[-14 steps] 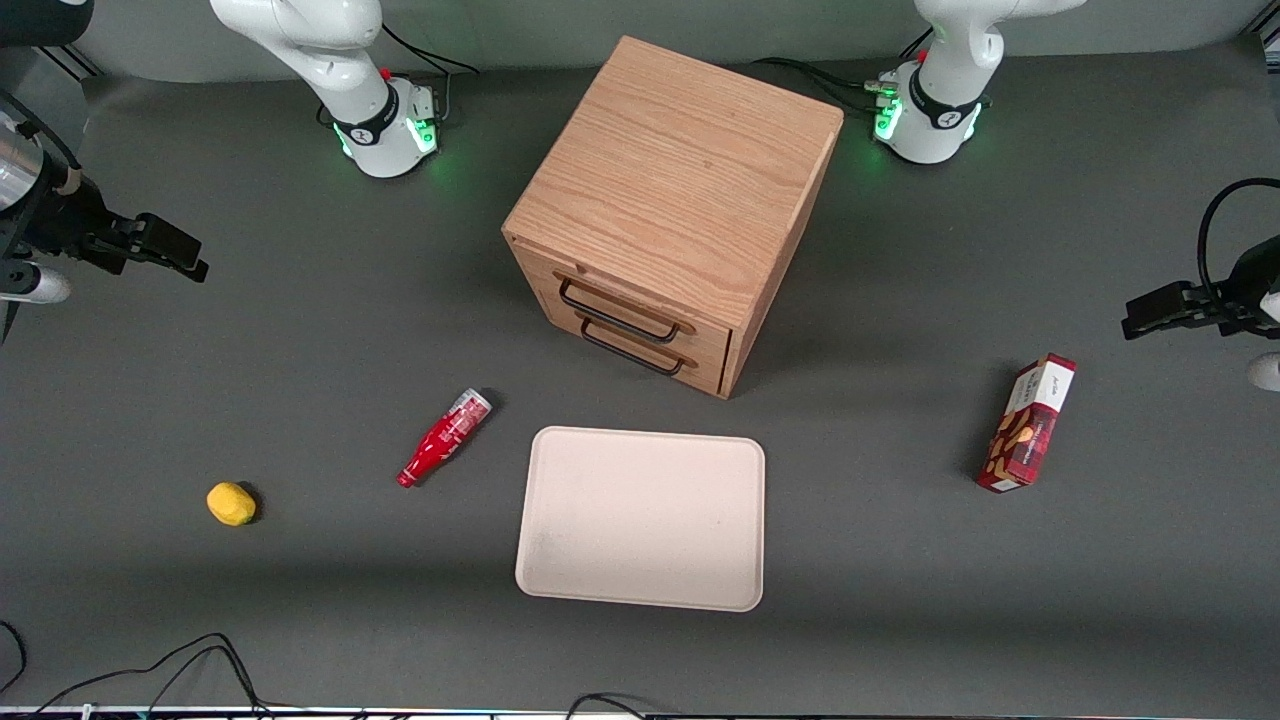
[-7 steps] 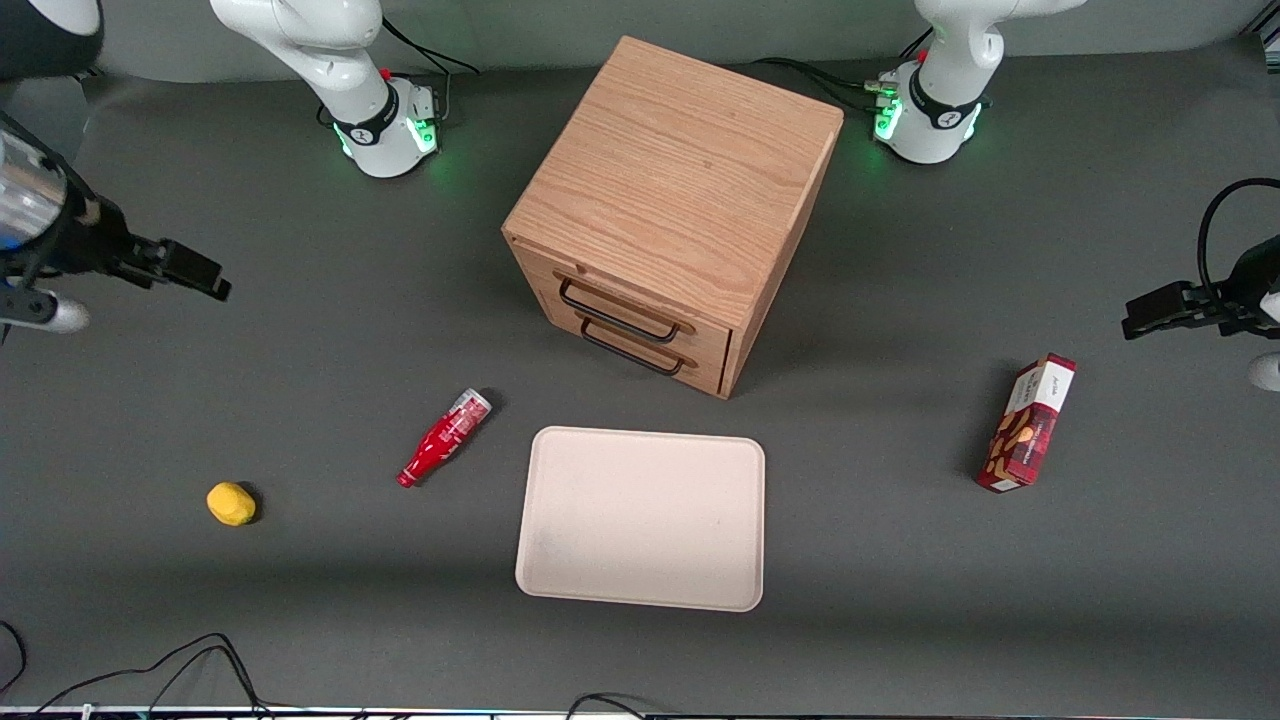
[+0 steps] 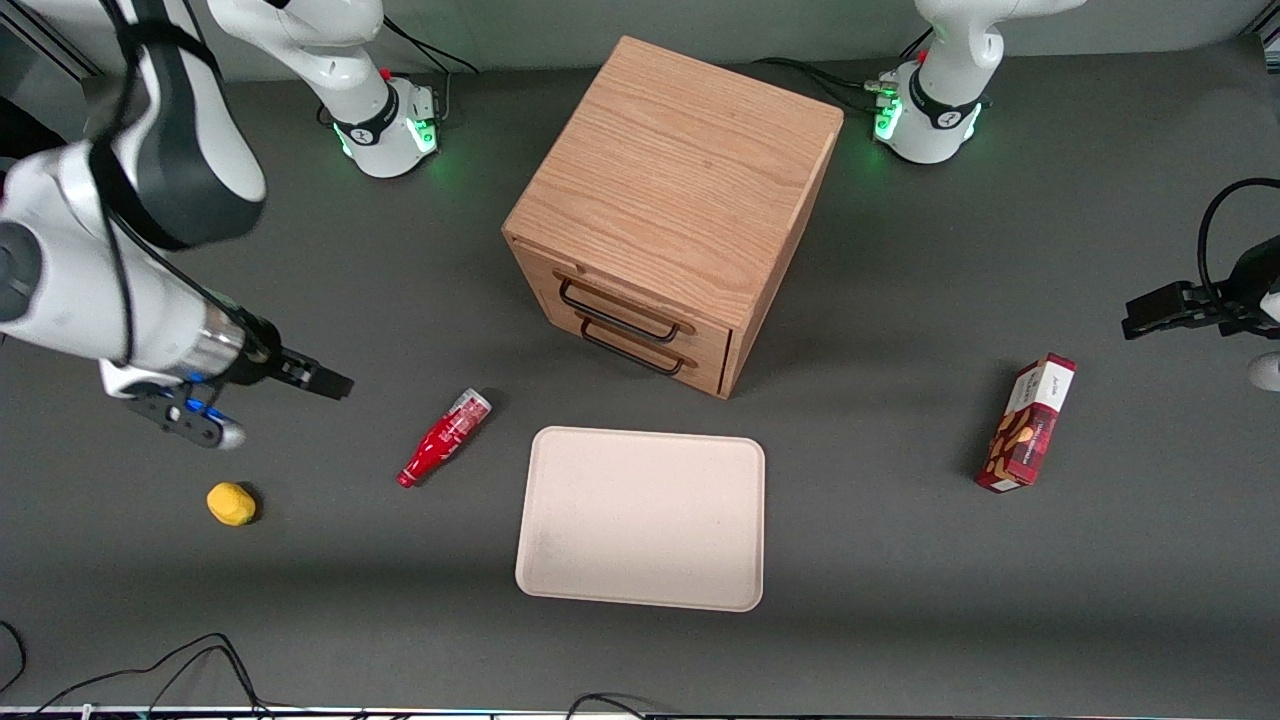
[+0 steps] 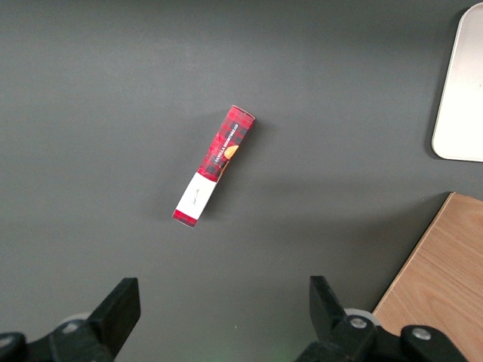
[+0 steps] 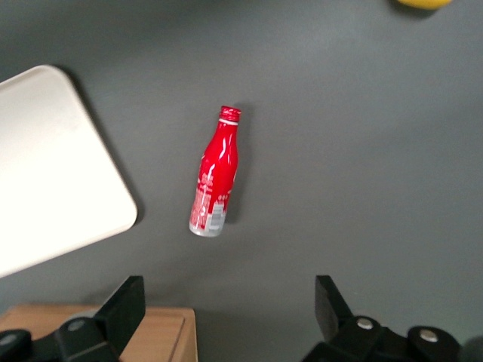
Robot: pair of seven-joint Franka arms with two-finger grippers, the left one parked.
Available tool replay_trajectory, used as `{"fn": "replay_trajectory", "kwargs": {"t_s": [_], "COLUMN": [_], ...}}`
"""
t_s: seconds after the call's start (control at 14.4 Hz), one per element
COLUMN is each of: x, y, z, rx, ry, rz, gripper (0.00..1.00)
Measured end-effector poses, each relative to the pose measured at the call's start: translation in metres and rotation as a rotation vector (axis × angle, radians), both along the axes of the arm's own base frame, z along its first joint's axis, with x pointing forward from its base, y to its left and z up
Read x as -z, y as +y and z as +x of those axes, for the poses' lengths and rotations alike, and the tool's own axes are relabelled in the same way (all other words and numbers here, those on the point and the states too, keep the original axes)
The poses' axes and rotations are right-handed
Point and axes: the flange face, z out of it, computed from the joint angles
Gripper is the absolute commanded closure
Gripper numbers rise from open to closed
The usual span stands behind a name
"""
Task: Place coke bottle on tray
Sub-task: 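Move the right gripper down to the red Coca-Cola bottle's neck, then close the right gripper around the red bottle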
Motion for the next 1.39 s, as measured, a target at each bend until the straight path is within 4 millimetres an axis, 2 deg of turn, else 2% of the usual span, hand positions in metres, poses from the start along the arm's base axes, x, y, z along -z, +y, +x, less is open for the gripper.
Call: {"fn": "replay_trajectory", "kwargs": {"t_s": [0.14, 0.35, 0.49, 0.63, 0.9, 1.39], "x": [0.046, 0.124, 0.16, 0.182, 0.208, 0.251], "y": [0.011, 0.015, 0.022, 0.031, 0.051, 0.06], "z": [0.009, 0.019, 0.024, 0.026, 0.023, 0.002], "rx": [0.051, 0.112, 0.14, 0.158, 0.188, 0.205], "ry": [0.005, -0.009, -0.019, -0.035, -0.032, -0.04], "rz": [-0.02, -0.066, -0.061, -0.055, -0.064, -0.09], "gripper": [0.0, 0.0, 0.0, 0.0, 0.0, 0.0]}}
